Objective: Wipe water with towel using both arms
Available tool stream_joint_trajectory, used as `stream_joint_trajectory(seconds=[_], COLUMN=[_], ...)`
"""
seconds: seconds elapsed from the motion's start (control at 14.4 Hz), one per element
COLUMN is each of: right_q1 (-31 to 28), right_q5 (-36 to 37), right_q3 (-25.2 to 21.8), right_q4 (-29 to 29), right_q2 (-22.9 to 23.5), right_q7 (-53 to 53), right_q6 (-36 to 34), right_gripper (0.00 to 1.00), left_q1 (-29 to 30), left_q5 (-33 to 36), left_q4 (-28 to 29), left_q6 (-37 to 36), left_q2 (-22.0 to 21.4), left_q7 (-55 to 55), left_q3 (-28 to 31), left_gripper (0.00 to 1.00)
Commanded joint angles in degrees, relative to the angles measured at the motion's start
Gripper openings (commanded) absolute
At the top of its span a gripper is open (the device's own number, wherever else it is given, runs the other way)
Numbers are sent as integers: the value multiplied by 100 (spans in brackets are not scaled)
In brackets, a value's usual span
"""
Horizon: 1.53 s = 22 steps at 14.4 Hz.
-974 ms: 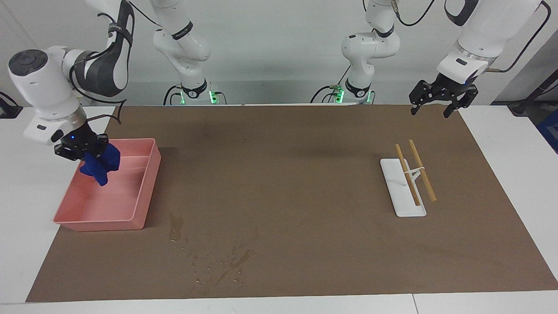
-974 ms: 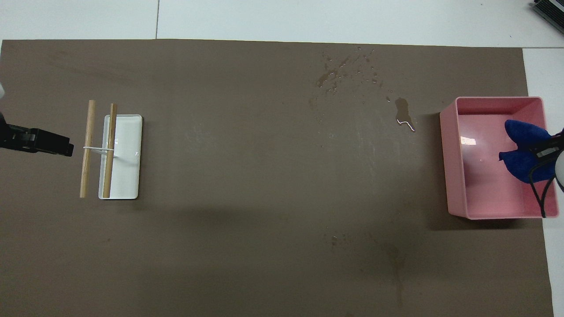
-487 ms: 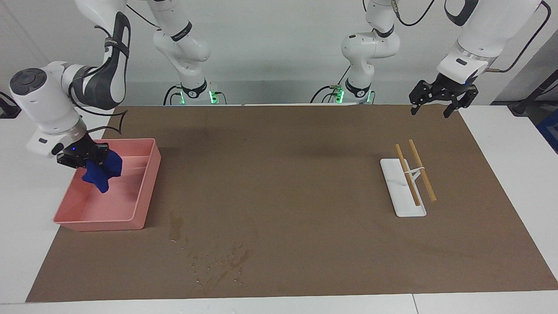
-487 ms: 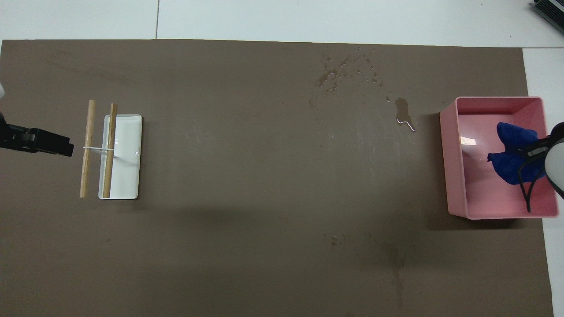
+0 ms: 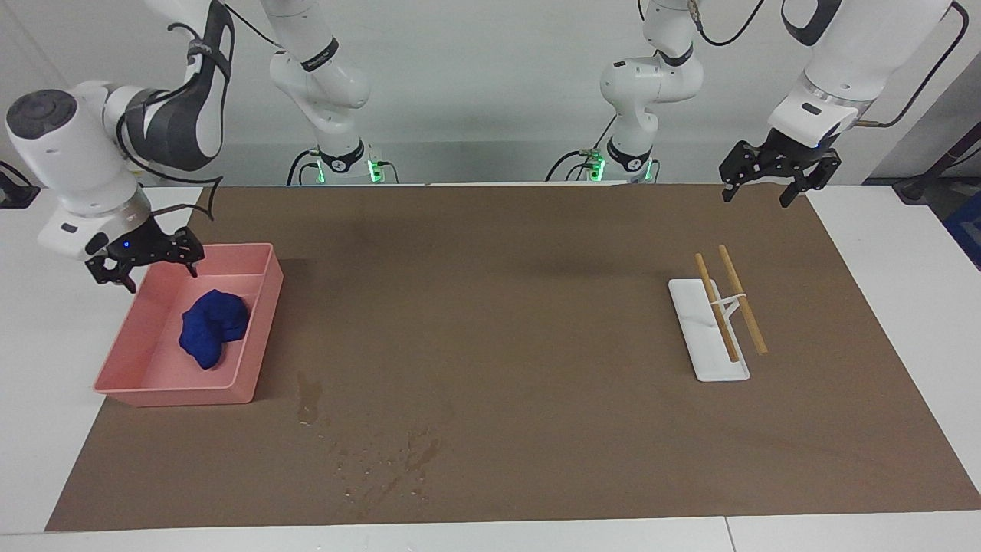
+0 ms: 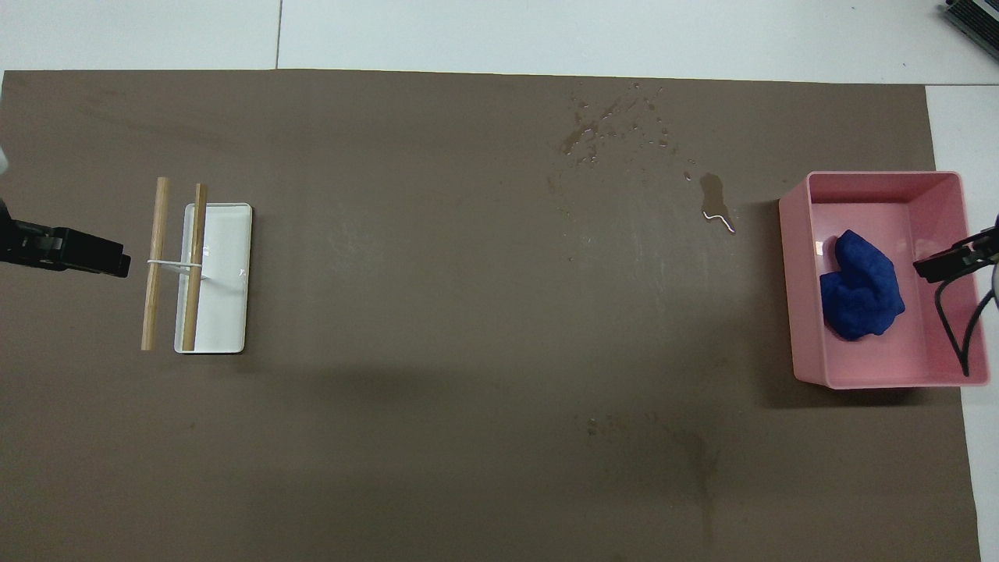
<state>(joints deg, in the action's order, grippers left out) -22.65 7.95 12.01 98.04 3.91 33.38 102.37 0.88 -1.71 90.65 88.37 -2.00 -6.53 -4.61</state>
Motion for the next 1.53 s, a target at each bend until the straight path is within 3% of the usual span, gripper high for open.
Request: stream_joint_trajectory(seconds=[0.0, 0.35, 0.97, 1.04, 1.11, 1.32, 1.46], right_q1=[6, 6, 93, 425, 889, 2814, 3109], right_q5=[-337, -426, -479, -479, -479, -479, -444], right_q3=[354, 1101, 1093, 945, 456, -1608, -1904], right_q4=[-1135, -1208, -1199, -1199, -1199, -1182, -1260], right_q2=[-250, -681, -673, -690, -690, -690, -594], right_q7=[-191, -945, -1273, -1334, -1404, -1422, -1431], right_q6=[-1575, -2001, -1685, -1729, -1755, -1686, -1563], right_gripper=[100, 100, 100, 100, 100, 100, 100], left_q1=[-44, -44, -44, -44, -44, -44, -44], left_q5=[110, 110, 110, 110, 110, 110, 110], left_q4=[102, 102, 102, 102, 102, 102, 102], left_q6=[119, 119, 119, 119, 119, 119, 119], left_q2=[-55, -46, -46, -46, -46, -46, -46], left_q7=[-23, -23, -23, -23, -23, -23, -23], left_q3=[31, 39, 31, 31, 39, 31, 31], left_gripper=[100, 100, 100, 100, 100, 100, 100])
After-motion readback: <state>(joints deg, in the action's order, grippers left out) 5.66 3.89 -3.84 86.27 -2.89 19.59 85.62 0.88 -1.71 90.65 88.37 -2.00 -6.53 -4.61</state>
